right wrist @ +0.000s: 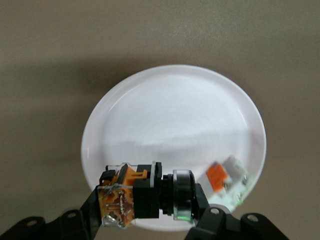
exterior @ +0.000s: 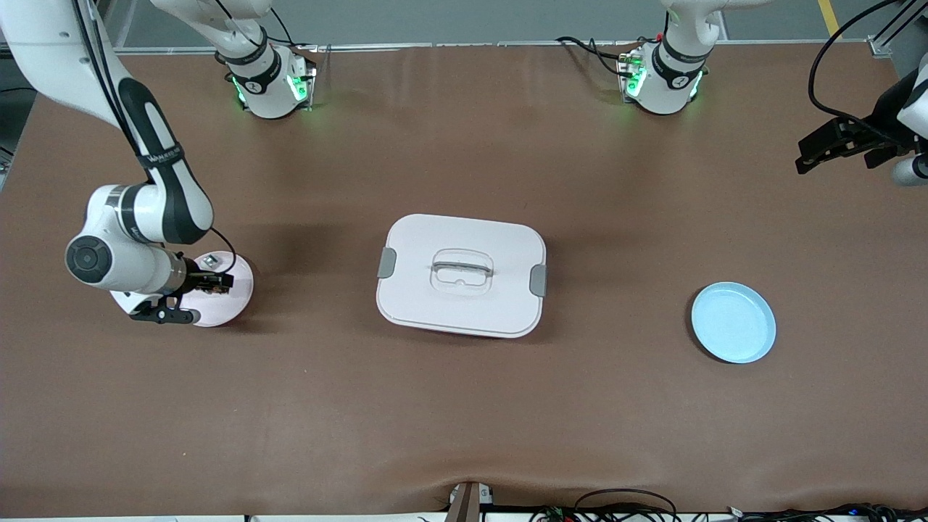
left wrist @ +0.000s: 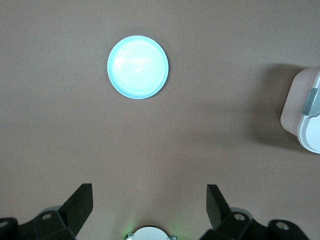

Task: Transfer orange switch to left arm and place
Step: 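Lift the switch with the right gripper and carry it over the box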

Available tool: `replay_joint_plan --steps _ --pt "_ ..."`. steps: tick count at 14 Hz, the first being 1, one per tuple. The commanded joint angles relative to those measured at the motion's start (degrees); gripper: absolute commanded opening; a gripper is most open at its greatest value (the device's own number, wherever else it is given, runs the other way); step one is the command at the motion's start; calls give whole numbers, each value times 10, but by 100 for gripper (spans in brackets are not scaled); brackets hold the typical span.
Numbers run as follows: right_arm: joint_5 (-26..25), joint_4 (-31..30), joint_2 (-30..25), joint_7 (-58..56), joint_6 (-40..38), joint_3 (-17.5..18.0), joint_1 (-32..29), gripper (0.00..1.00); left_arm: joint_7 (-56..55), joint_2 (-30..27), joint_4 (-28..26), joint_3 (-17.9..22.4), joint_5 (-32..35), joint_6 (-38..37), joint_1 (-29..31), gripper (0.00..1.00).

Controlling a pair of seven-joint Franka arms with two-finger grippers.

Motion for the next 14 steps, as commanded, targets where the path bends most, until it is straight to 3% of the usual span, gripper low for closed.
replay_joint_plan --steps 1,5,9,11,14 --pt "-2 -8 -69 55 -85 3 30 13 9 -5 4 -1 1 -3 1 100" --pt "37 9 -97 142 -170 12 77 13 9 -6 5 -1 -1 -4 1 100" --pt "167 72 -101 234 -294 13 122 13 7 -5 8 -1 -5 -2 1 100" --pt "199 112 -101 306 -328 13 154 12 2 -1 8 -2 -12 9 -1 100" --pt "301 164 -96 417 -354 13 188 12 0 2 7 -2 -38 36 -4 100"
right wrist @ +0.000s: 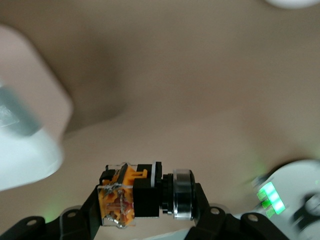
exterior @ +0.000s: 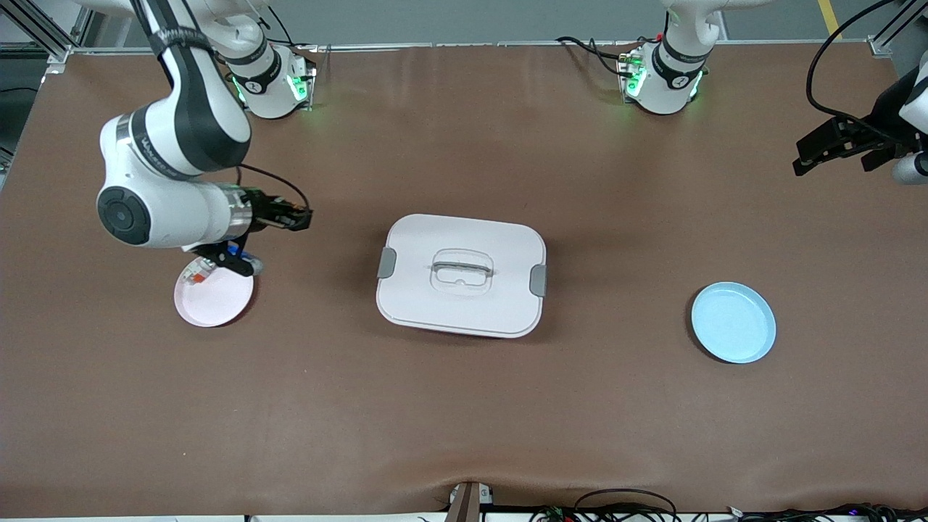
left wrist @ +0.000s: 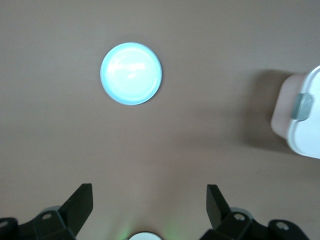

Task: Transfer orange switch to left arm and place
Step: 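Lift the switch with the right gripper and carry it over the box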

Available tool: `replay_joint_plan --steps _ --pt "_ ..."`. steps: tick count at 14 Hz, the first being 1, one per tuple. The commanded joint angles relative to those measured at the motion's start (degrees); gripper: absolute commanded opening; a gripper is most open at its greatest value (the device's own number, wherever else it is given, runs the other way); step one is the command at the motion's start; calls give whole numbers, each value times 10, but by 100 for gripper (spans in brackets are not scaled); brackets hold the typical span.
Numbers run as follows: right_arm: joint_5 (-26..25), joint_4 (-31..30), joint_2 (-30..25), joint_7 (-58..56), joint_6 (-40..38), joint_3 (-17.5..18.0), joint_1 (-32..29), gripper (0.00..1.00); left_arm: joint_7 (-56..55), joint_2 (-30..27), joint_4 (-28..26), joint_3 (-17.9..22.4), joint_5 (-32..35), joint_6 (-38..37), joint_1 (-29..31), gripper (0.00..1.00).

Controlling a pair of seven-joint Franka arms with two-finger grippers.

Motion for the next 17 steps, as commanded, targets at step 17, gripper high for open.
replay_joint_plan --steps 17 --pt "282 217 110 490 211 -5 227 11 -24 28 7 -50 -18 50 -27 100"
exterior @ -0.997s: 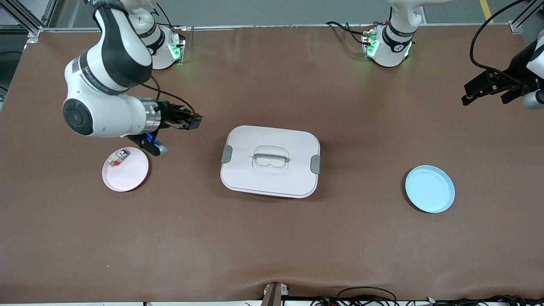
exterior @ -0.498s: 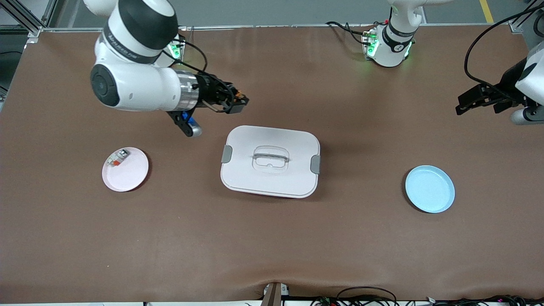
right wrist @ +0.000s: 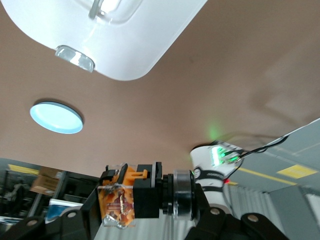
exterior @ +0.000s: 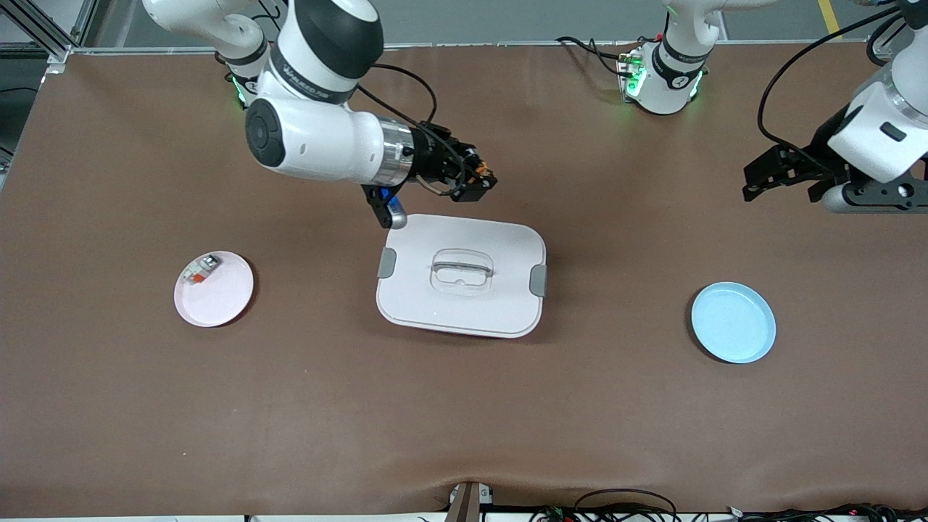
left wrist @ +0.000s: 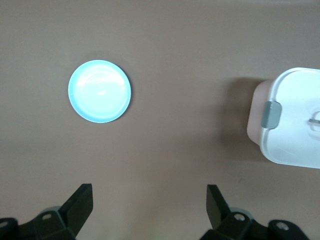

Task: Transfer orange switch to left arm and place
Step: 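Hold the switch above the box while the left gripper reaches toward it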

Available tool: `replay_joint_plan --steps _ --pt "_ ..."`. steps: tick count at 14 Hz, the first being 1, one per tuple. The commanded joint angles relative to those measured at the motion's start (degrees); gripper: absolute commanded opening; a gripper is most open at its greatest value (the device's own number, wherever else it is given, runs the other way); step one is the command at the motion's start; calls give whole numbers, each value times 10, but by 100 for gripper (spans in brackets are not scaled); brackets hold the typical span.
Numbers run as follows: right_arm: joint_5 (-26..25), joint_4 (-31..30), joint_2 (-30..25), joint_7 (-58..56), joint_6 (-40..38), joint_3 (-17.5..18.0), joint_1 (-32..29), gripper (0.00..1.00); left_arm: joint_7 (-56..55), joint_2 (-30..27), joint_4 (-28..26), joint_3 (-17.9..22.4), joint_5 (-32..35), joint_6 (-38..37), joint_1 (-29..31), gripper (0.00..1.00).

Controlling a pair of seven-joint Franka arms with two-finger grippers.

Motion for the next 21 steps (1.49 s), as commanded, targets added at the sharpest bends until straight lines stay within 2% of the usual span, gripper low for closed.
replay_joint_plan --steps 1,3,7,8,10,12,15,18,21 --pt "14 49 32 50 12 -6 15 11 -5 -3 8 -24 -30 1 2 100" --pt "15 49 35 74 45 -6 26 11 -6 -2 5 -24 -103 23 4 100" --pt "15 51 35 82 56 -6 30 11 -35 -2 -2 -49 -170 40 -10 100" --pt "15 51 35 83 56 -6 30 11 -36 -5 -22 -65 -190 60 -10 100" --pt "15 52 35 83 56 -6 31 11 -37 -20 -86 -95 -237 158 -10 100" --pt "15 52 35 83 56 -5 31 11 -37 -20 -121 -121 -276 218 -10 100" --pt "15 52 36 83 56 -6 31 11 -37 -26 -163 -150 -326 260 -9 100" --pt "15 52 38 83 56 -6 31 11 -29 -79 -223 -159 -407 290 -9 100" --pt "14 52 39 82 56 -6 31 11 -21 -99 -255 -179 -430 328 -10 100"
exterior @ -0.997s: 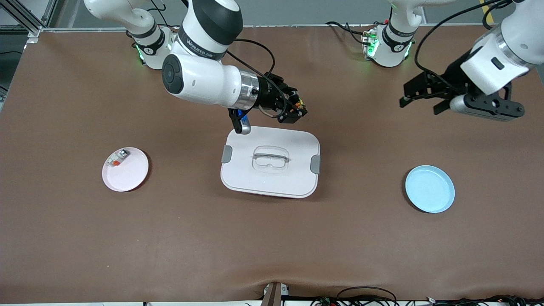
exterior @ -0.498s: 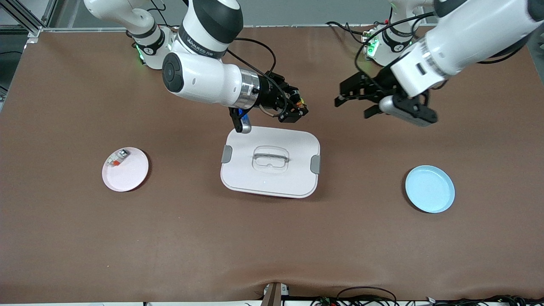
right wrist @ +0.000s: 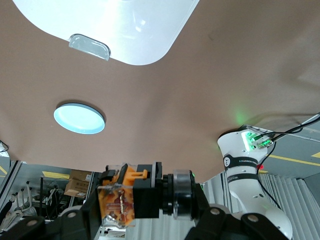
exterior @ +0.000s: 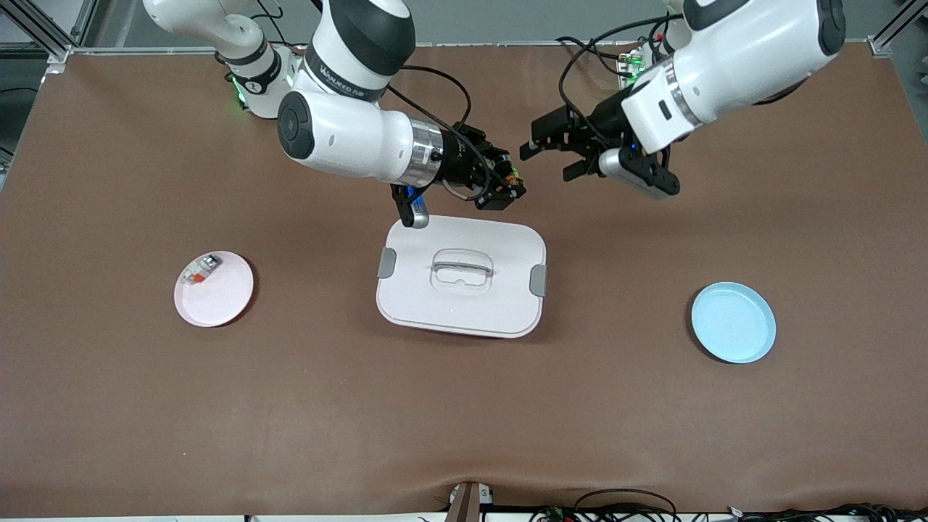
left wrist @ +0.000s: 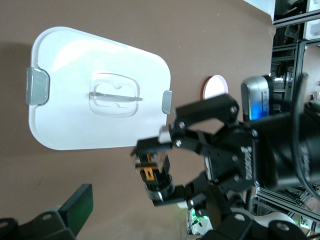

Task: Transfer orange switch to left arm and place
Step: 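Grasp the switch with the left gripper and open the right gripper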

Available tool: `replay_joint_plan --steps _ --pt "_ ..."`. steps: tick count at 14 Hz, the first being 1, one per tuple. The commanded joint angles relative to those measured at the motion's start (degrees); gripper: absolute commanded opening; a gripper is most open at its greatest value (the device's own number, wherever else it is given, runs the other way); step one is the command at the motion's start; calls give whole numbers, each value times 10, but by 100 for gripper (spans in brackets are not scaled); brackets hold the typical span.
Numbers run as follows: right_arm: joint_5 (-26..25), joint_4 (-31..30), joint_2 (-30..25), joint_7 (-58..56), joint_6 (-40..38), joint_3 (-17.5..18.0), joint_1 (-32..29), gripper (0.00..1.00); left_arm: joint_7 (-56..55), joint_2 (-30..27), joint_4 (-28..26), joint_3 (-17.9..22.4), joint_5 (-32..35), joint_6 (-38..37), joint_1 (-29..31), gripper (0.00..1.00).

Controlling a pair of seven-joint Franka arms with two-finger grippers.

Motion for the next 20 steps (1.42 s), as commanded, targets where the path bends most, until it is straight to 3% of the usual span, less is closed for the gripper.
replay_joint_plan --steps 1,4,16,18,20 --pt "9 16 9 10 0 -5 6 11 16 -36 -57 -34 -43 82 4 100" --pt "10 16 10 11 -1 -5 6 11 66 -35 -102 -65 -75 162 4 90" --pt "10 16 7 20 -8 -5 3 11 100 27 -98 -68 -153 208 0 69" --pt "10 16 6 20 -8 -5 3 11 100 30 -98 -68 -169 209 -3 57" --pt "10 16 6 21 -8 -5 3 11 100 37 -98 -68 -171 210 -8 32"
